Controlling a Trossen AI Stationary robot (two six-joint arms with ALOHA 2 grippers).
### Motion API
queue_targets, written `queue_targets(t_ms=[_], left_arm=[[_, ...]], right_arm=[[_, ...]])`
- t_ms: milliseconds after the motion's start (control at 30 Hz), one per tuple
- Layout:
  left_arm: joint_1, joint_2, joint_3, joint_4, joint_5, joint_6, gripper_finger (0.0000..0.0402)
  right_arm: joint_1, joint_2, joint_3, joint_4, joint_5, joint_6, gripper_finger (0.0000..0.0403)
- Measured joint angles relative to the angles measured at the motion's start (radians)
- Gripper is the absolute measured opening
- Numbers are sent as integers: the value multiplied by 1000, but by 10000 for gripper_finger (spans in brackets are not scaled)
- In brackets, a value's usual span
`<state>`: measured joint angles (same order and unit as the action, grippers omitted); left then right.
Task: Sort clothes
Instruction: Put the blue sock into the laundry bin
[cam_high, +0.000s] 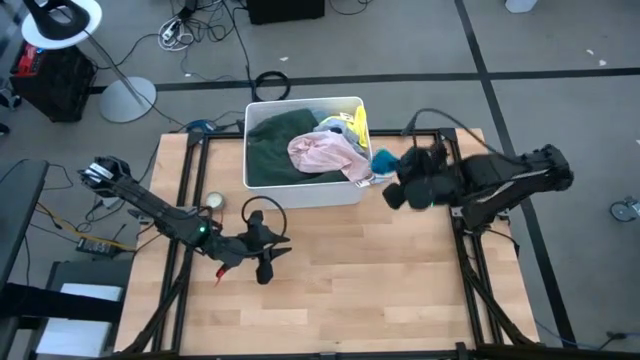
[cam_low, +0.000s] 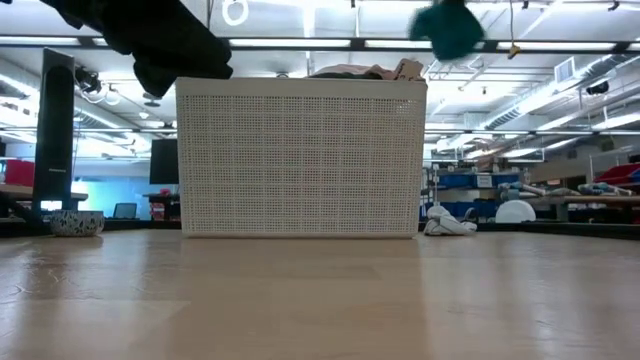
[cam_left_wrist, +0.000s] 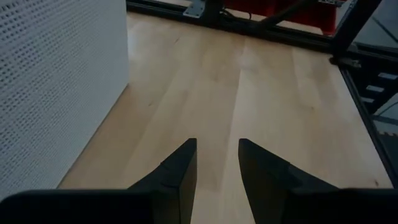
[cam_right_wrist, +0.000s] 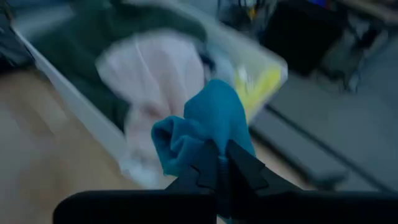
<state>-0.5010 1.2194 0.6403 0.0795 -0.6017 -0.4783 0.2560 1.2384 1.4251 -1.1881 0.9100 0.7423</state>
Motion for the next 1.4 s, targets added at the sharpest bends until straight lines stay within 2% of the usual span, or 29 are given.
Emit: queue_targets(t_ms=[67, 167, 333, 433, 533, 733, 867, 1033, 1133, 1400], left_arm=[[9, 0, 0, 0, 2, 6, 124], [30, 12, 0, -4, 19, 11, 124], [43, 12, 0, -3, 46, 55, 124], [51, 0, 0, -6, 45, 84, 124], [64, -2, 1, -5, 47, 124, 124], [144, -67, 0, -52, 85, 209, 124], [206, -119, -25, -22, 166, 273, 124], [282, -198, -132, 80, 296, 321, 124], [309, -270, -219, 169, 366, 323, 124], [318, -525, -389, 222, 400, 345, 124]], right_arm=[[-33, 35, 91, 57, -4, -136, 9], [-102, 98, 186, 185, -67, -335, 9], [-249, 214, 263, 383, -344, -553, 10], [-334, 283, 264, 474, -515, -601, 13], [-411, 352, 264, 503, -613, -608, 13], [-527, 485, 264, 506, -670, -609, 31], [-571, 562, 264, 508, -741, -571, 70], [-594, 630, 266, 511, -829, -552, 129], [-597, 646, 266, 511, -829, -553, 162], [-598, 606, 265, 504, -829, -557, 224]])
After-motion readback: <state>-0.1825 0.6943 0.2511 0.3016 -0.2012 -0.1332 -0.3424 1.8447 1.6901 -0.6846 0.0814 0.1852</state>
